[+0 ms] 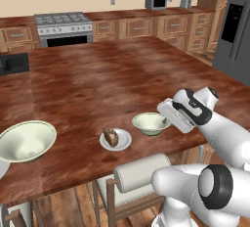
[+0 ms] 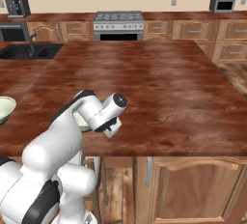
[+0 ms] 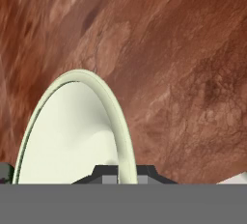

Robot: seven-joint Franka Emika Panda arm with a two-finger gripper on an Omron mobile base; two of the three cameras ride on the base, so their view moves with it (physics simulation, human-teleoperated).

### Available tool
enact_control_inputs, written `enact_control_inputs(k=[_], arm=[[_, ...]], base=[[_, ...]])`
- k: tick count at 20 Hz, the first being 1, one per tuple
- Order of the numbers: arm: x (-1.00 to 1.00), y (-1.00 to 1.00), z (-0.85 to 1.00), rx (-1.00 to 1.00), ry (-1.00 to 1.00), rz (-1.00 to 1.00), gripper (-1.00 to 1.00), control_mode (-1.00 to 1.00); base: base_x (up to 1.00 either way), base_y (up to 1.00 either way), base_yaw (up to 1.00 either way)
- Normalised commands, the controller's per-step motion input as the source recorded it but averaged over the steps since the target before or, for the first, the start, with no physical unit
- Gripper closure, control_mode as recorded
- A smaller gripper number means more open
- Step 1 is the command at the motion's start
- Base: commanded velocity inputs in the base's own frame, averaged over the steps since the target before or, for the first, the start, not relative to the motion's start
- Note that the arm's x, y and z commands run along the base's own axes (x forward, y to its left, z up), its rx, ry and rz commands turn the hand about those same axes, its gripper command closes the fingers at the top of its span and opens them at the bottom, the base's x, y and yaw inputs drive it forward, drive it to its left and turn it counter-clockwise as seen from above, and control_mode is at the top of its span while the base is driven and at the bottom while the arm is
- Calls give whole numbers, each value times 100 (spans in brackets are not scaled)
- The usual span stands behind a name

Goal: Take the smaller bowl and place it next to the appetizer plate on the dining counter , and place the larger bowl next to the plate with cooked food.

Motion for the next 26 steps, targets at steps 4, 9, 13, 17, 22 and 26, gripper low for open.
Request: enact_control_inputs(k=[4,9,13,17,22,26], arm=[[25,0,-20,-1,0,0,100,-100],[8,3,-30,-4,0,0,100,-100],[1,10,-31,-5,0,0,100,-100],[24,3,-22,-3,0,0,100,-100],[58,0,-21,-1,-2,0,100,-100],[57,0,-20,-1,-4,0,100,-100]], base=[[0,0,0],[0,0,0],[0,0,0],[0,0,0],[0,0,0],[0,0,0]])
